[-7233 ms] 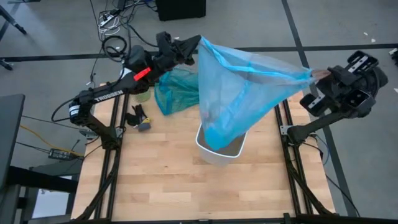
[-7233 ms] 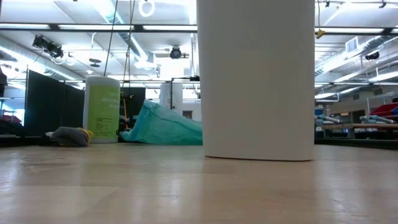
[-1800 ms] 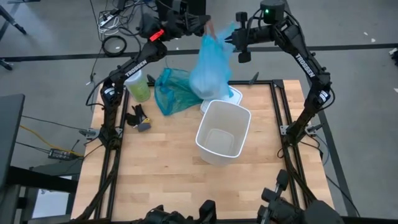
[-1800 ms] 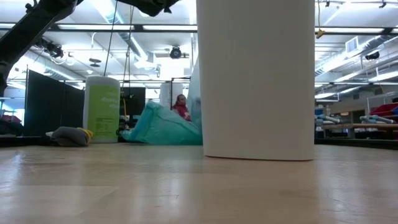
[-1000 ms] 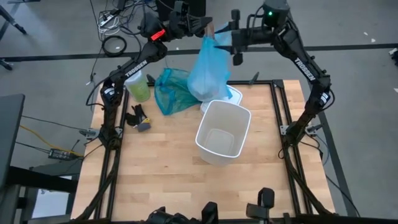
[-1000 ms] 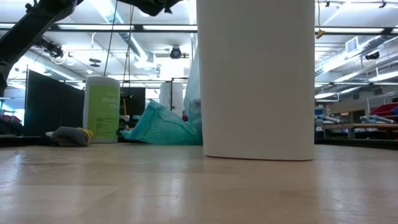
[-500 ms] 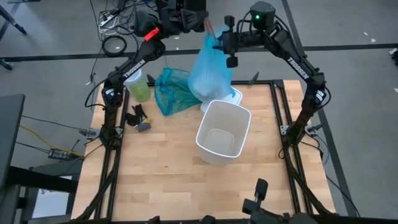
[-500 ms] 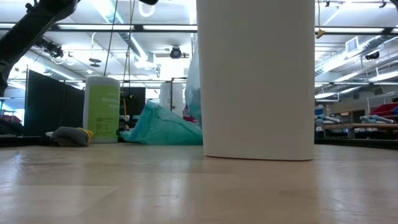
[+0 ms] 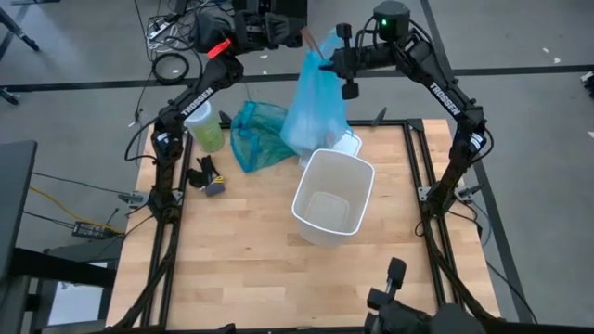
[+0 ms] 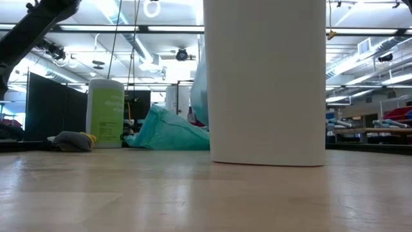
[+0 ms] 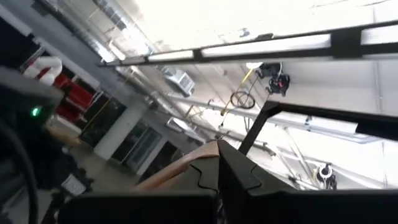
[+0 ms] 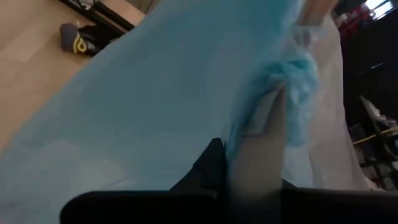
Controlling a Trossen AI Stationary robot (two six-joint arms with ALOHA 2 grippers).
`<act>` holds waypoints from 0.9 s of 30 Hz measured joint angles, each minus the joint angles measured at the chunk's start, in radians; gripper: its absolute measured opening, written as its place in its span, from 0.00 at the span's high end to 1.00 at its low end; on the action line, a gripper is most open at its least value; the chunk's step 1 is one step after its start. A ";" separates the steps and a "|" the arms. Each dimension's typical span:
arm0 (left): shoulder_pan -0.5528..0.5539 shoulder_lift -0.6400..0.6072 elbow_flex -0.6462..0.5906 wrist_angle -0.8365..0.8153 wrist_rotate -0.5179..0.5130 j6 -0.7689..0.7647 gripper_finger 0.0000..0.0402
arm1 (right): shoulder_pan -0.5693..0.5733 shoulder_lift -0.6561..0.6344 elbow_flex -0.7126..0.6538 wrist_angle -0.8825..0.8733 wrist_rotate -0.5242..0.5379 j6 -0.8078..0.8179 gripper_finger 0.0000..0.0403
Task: Place trash/remove bag and relplace
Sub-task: Close the light blue trash bag
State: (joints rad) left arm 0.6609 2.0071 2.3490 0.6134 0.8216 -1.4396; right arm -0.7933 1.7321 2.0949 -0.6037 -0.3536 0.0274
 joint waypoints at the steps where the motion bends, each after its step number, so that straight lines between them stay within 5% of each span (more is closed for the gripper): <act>1: 0.000 -0.001 -0.006 -0.015 0.014 0.012 0.98 | -0.002 0.000 0.000 0.007 -0.025 -0.003 0.99; 9: 0.000 -0.002 -0.053 -0.089 0.214 0.216 0.98 | -0.023 -0.007 -0.001 0.001 -0.058 0.005 0.82; 18: -0.011 -0.003 -0.083 -0.255 0.299 0.432 0.87 | -0.031 -0.007 -0.001 -0.137 -0.023 -0.062 0.55; 27: -0.005 -0.003 -0.083 -0.566 0.386 0.649 0.78 | -0.086 -0.007 -0.001 -0.283 0.034 -0.150 0.48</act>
State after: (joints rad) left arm 0.6561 2.0041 2.2662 0.0476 1.2073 -0.7909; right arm -0.8793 1.7248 2.0941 -0.8870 -0.3200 -0.1228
